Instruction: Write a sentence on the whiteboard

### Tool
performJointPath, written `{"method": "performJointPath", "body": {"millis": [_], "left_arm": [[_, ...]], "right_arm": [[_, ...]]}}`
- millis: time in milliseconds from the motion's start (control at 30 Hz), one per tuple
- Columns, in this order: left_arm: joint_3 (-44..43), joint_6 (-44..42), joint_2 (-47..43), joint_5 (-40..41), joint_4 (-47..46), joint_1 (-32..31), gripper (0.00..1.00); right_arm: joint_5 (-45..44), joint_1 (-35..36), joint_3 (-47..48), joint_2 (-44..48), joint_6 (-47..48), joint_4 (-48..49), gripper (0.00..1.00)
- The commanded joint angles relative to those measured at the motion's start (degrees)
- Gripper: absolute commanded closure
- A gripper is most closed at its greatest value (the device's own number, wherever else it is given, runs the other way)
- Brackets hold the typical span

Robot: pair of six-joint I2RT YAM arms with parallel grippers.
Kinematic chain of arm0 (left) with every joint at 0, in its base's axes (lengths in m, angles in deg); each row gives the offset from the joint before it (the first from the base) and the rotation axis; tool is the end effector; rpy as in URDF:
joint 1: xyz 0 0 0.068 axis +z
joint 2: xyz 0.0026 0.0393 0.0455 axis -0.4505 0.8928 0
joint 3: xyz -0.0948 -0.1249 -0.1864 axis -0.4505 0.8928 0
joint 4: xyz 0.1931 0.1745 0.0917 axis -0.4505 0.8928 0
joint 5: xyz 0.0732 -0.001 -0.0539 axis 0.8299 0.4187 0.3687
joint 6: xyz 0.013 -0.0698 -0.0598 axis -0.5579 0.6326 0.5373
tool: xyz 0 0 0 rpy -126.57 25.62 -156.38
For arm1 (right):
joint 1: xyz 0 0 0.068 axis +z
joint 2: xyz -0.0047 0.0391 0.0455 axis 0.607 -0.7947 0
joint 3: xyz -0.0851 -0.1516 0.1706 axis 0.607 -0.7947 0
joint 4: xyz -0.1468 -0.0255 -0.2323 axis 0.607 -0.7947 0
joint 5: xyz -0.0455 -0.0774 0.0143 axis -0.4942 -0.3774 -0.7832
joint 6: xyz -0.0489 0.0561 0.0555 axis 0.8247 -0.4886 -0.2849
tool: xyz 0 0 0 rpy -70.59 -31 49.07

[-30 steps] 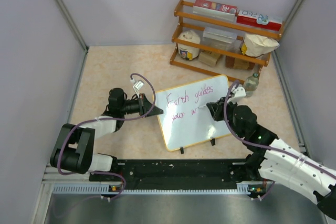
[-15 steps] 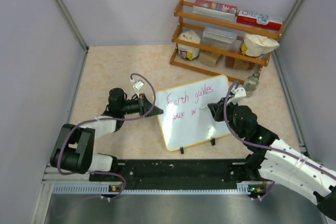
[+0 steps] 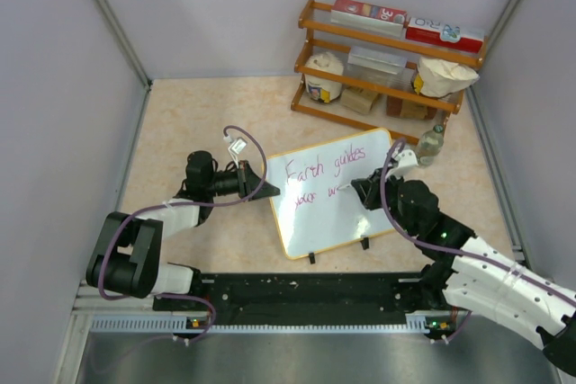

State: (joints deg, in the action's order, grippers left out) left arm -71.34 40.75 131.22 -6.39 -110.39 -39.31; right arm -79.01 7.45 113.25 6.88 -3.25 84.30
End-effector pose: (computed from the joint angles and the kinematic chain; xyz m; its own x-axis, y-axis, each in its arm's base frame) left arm 0.2641 -0.1336 0.1361 -0.7802 -0.1165 -0.6146 0.5693 0.2750 -0.7748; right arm 0.1994 0.1652 0.2287 -0.3635 0.2221 -0.9047 -0.3625 0.8609 0.3570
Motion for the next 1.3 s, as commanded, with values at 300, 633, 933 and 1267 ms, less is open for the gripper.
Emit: {"method": "performJointPath", "body": {"millis": [300, 633, 933, 1267], "left_arm": [[-0.8, -5.3, 0.8, 0.9, 0.0, -1.1, 1.00], [-0.8, -5.3, 0.7, 0.9, 0.0, -1.1, 1.00], [-0.8, -5.2, 0.4, 0.9, 0.0, -1.1, 1.00], [-0.8, -5.2, 0.4, 0.8, 0.0, -1.1, 1.00]], "right_arm": [[0.4, -0.5, -1.4, 2.0, -0.6, -3.2, 1.00], [-3.8, -0.5, -0.9, 2.1, -0.5, -3.1, 1.00], [-5.6, -0.6, 1.2, 1.4, 0.2, -1.5, 1.00], [-6.0, -0.6, 3.1, -0.6, 0.7, 0.3, 1.00]]}}
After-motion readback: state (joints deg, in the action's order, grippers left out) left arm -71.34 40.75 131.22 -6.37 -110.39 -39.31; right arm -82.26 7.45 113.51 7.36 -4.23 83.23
